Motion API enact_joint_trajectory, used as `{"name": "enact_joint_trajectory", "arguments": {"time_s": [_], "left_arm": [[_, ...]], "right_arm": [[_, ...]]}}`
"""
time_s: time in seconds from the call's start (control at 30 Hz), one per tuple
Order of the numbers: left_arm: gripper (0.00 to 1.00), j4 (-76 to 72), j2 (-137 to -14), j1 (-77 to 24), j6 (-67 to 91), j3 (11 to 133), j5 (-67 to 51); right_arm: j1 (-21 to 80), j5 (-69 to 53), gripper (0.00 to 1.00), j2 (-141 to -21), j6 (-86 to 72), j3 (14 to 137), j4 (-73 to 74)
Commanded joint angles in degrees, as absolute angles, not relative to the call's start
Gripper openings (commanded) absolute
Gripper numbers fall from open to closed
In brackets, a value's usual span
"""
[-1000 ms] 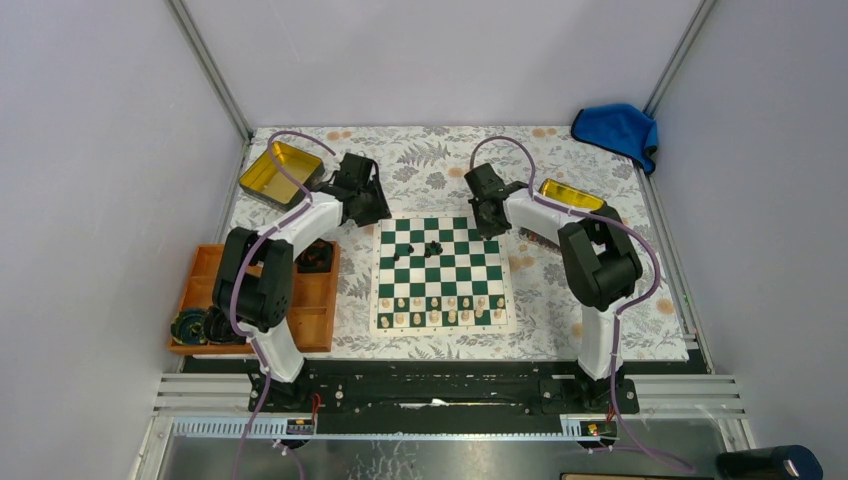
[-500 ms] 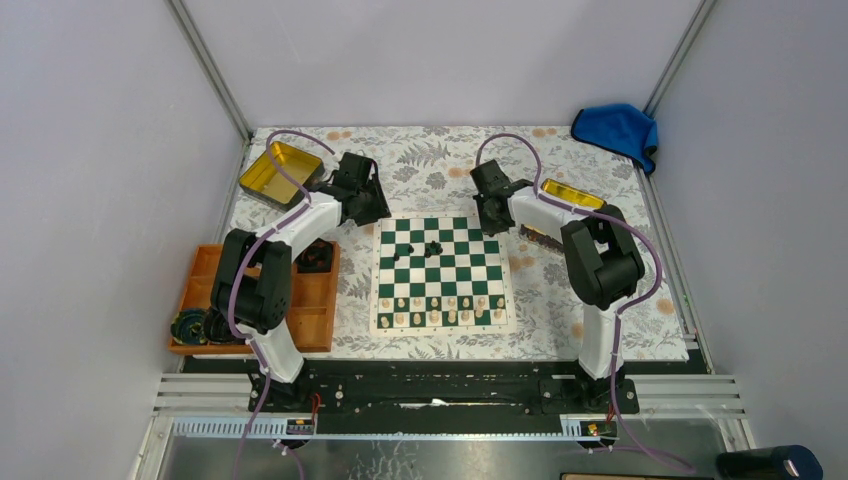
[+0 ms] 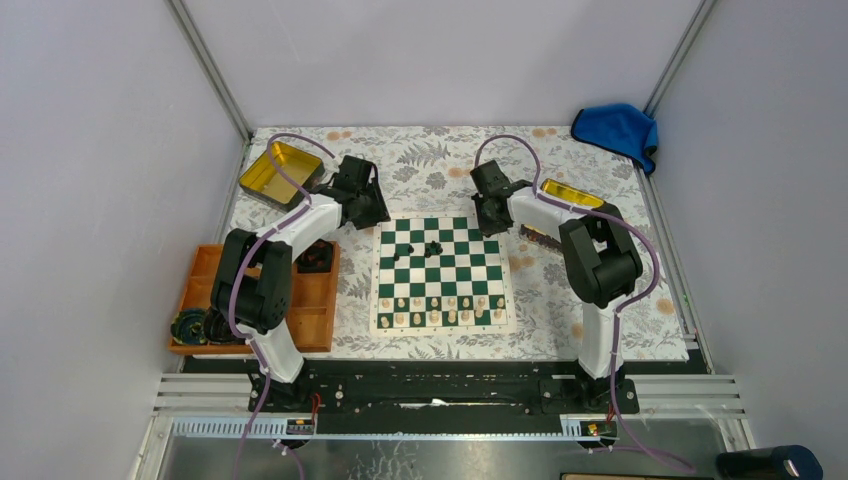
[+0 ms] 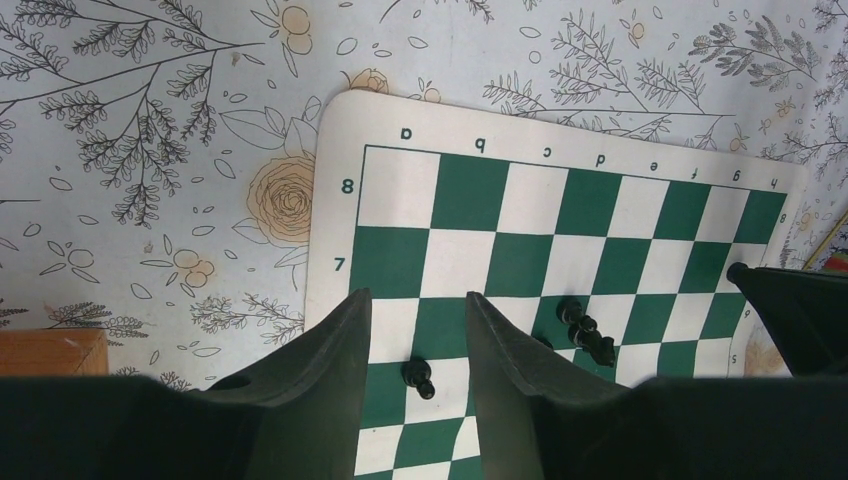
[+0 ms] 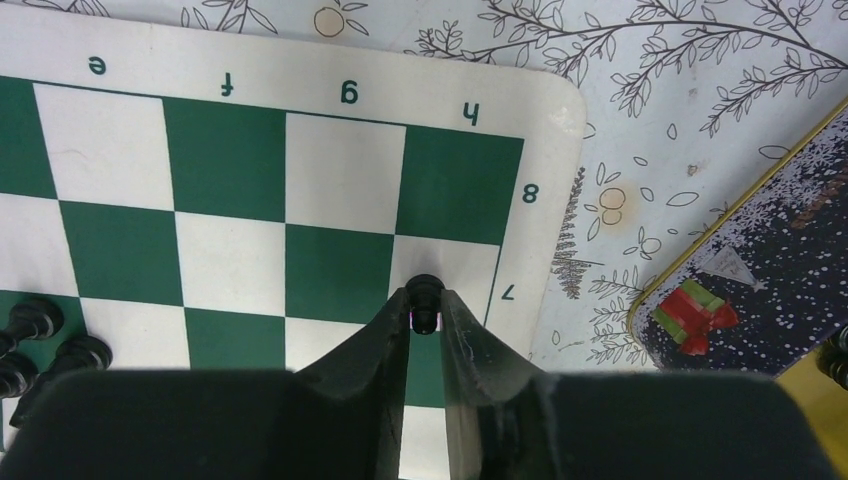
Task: Set up the chess pieces on the board
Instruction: Place the chess piece on the chessboard.
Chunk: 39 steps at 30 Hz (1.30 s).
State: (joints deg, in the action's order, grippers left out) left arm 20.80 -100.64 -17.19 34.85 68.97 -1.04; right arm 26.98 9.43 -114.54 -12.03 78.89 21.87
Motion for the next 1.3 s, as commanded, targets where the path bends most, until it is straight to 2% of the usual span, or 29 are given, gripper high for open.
{"name": "enact_joint_trajectory", "arguments": {"time_s": [0.0, 0.23, 0.7, 0.83, 1.03, 1.27], "left_arm": [[0.47, 21.0, -98.4, -17.0, 34.4, 68.5, -0.2], [0.48, 21.1, -98.0, -17.1, 34.4, 68.2, -0.2], [0.49, 21.0, -96.7, -17.3, 34.4, 67.4, -0.2], [0.49, 21.1, -96.4, -17.3, 34.6, 67.0, -0.2], [0.56, 21.0, -95.6, -17.5, 34.6, 66.2, -0.2], [0.66, 20.9, -94.8, -17.7, 34.6, 65.4, -0.2]], "right_arm": [[26.5, 9.2, 0.25, -114.9, -12.3, 80.7, 21.0], [26.5, 9.5, 0.34, -114.2, -12.1, 80.6, 20.9], [26.8, 11.6, 0.39, -109.8, -10.9, 81.0, 22.2], [27.8, 13.7, 0.43, -107.8, -9.9, 80.4, 22.6], [30.4, 14.6, 0.47, -105.6, -9.6, 80.2, 23.3], [33.7, 10.9, 0.59, -104.9, -10.1, 80.4, 22.6]]}}
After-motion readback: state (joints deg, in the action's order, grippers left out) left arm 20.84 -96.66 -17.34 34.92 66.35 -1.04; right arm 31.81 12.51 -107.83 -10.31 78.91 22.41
